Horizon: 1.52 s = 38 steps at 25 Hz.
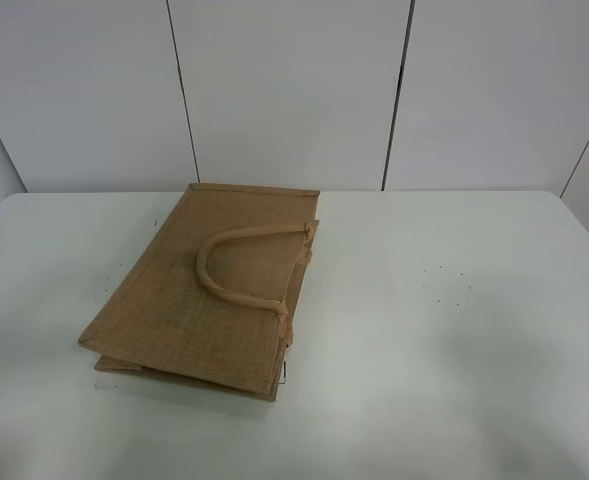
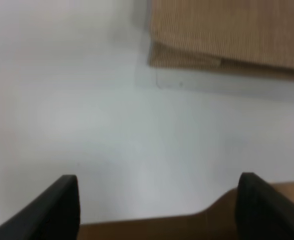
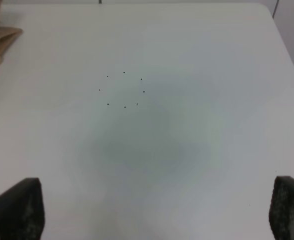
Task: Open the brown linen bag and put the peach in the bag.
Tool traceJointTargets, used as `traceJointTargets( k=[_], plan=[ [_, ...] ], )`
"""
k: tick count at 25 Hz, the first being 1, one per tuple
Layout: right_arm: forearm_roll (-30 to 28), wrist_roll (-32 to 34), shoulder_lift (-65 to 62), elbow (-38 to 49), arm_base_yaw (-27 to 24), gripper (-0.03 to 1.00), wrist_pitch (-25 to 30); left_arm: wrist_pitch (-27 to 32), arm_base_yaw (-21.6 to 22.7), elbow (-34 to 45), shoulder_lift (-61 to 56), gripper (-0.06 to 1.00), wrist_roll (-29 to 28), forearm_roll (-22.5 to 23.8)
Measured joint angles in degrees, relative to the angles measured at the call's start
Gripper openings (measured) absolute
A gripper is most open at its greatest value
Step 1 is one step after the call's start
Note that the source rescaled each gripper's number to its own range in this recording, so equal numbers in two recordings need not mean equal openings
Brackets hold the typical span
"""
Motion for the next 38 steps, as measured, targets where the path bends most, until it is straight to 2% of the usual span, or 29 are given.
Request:
traceJointTargets(
  k=[9,28,32,38],
  plan=[
    [0.0,0.0,0.0,0.0,0.0,1.00,0.0,0.0,0.0,0.0,-7.8,1.00,0.1,0.0],
    [0.0,0.0,0.0,0.0,0.0,1.00,0.0,0.0,0.1,0.0,-8.1,1.00,0.1,0.0],
    [0.0,0.0,0.0,0.0,0.0,1.00,0.0,0.0,2.5,0.0,-8.1,1.00,0.1,0.0],
    [0.0,0.0,0.0,0.0,0.0,1.00,0.0,0.0,2.7,0.0,-8.3,1.00,0.1,0.0]
  ],
)
